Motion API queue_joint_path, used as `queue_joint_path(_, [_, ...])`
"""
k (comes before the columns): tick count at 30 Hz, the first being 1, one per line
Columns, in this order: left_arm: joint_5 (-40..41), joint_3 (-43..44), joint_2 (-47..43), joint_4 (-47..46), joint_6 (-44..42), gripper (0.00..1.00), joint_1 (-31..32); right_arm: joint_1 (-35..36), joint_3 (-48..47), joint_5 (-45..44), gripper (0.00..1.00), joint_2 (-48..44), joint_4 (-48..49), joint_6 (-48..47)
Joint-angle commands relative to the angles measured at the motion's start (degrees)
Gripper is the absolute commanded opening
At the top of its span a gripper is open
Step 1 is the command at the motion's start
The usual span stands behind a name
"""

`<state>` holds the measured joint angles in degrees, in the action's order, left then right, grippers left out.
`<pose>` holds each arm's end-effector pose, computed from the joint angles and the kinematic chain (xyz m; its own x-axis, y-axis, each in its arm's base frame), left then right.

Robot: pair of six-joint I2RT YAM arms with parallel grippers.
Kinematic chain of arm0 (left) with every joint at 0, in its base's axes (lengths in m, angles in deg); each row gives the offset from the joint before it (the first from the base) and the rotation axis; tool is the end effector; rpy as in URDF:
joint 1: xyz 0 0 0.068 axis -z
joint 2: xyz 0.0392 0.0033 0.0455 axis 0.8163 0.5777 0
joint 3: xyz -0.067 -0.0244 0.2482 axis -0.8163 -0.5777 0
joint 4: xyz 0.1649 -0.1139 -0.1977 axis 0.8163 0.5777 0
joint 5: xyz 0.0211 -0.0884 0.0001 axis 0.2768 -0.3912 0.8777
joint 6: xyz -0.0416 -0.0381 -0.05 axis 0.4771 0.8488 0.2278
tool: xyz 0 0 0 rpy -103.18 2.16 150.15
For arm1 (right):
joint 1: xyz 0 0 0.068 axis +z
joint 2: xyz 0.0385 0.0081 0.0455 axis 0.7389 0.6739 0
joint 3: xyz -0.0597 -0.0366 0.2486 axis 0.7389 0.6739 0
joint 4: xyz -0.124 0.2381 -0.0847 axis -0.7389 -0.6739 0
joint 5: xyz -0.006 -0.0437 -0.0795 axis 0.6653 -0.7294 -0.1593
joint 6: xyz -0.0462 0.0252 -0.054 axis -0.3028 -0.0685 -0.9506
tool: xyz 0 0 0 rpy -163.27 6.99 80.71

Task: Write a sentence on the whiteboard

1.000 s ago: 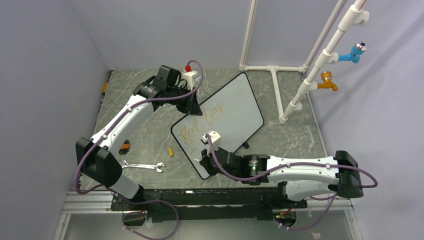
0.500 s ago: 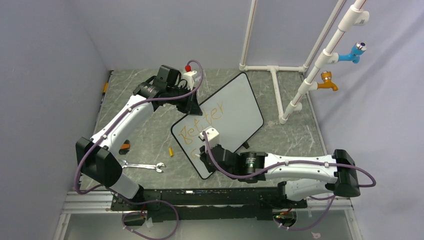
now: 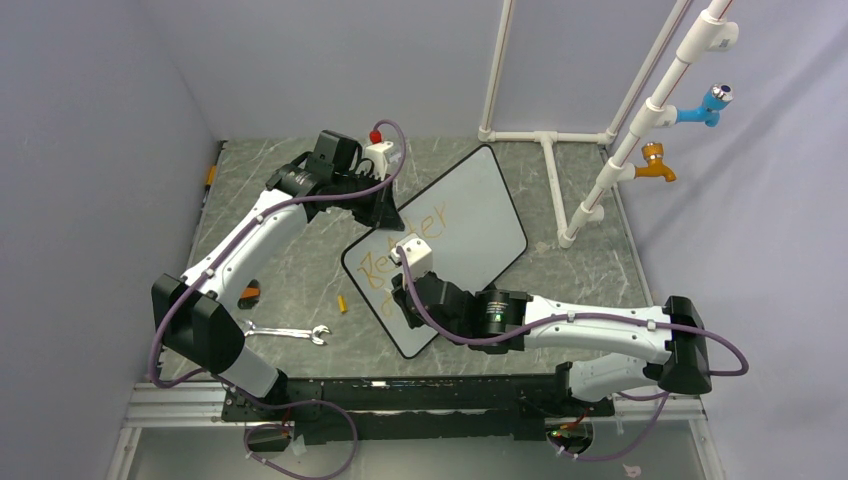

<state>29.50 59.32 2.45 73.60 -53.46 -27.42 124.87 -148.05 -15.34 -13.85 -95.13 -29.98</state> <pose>0.3133 -0.1997 0.3209 -0.7337 0.2350 -0.6376 0.6168 0.6239 -0.4798 0.1046 0.3138 0.2828 -0.4087 -0.2282 -0.8837 -0.6280 0.7729 0.0908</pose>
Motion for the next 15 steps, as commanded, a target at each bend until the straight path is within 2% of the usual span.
queue_joint_path(1, [12.3,-0.6,0.8,-0.7,-6.2,0.00,-0.2,-1.0,-0.7,-0.7,0.00,1.0,3.1,-0.8])
queue_joint_path(15, [12.8,-0.5,1.0,-0.6,-6.2,0.00,-0.2,-0.9,7.9,3.6,0.00,-2.3,3.3,4.7])
